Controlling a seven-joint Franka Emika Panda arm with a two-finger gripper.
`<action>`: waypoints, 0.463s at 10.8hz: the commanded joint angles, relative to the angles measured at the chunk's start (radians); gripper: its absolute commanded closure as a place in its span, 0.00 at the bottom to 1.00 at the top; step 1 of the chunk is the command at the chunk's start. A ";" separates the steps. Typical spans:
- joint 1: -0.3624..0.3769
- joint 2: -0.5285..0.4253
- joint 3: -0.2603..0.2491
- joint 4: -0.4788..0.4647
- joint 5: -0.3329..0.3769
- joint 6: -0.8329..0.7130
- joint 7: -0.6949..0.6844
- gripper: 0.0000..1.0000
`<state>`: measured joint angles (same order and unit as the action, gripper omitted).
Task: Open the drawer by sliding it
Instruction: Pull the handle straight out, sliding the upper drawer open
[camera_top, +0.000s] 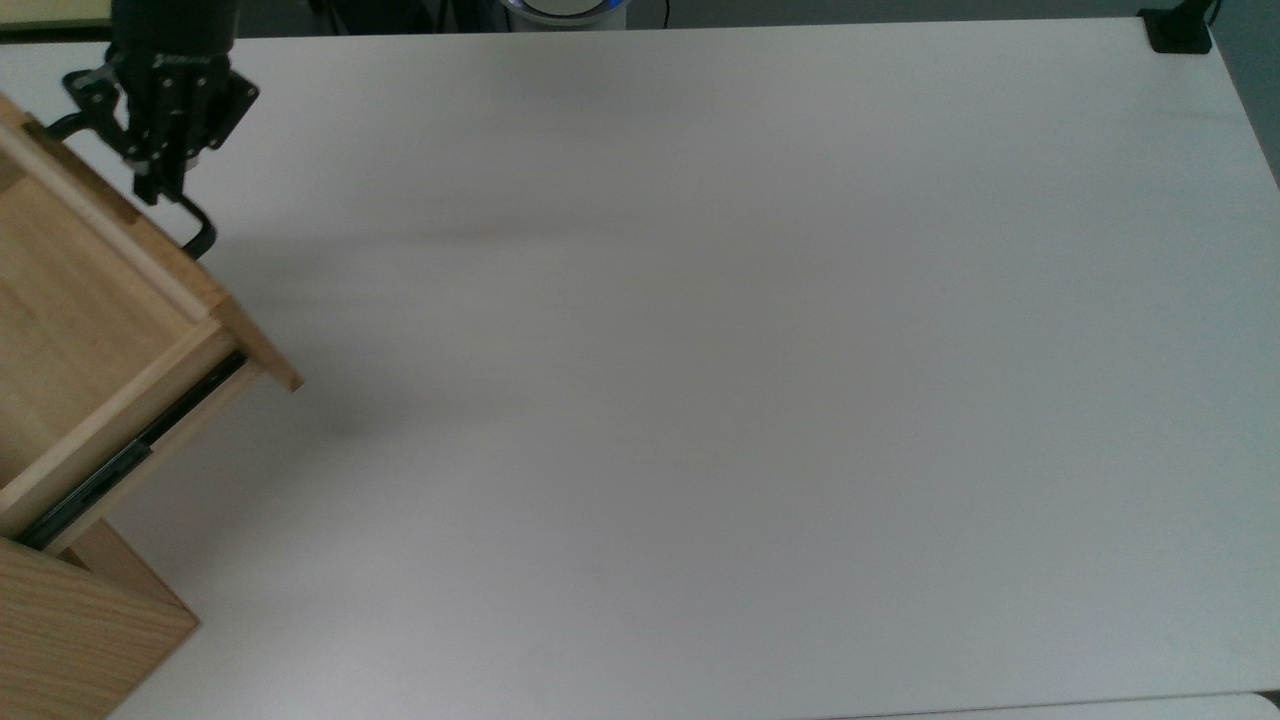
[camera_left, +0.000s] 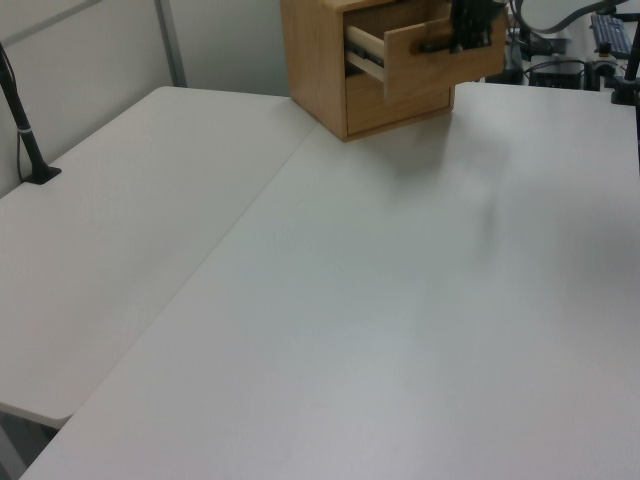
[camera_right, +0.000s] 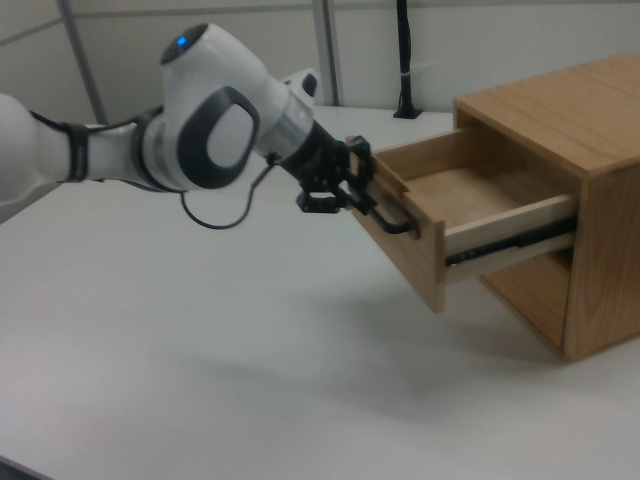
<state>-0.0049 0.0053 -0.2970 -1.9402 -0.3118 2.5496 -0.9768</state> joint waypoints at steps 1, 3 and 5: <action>0.034 -0.197 0.039 -0.049 -0.010 -0.118 0.009 0.91; 0.054 -0.212 0.039 -0.043 0.000 -0.207 0.019 0.46; 0.049 -0.209 0.039 -0.039 0.019 -0.213 0.036 0.00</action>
<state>0.0361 -0.1629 -0.2571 -1.9726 -0.3107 2.3717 -0.9665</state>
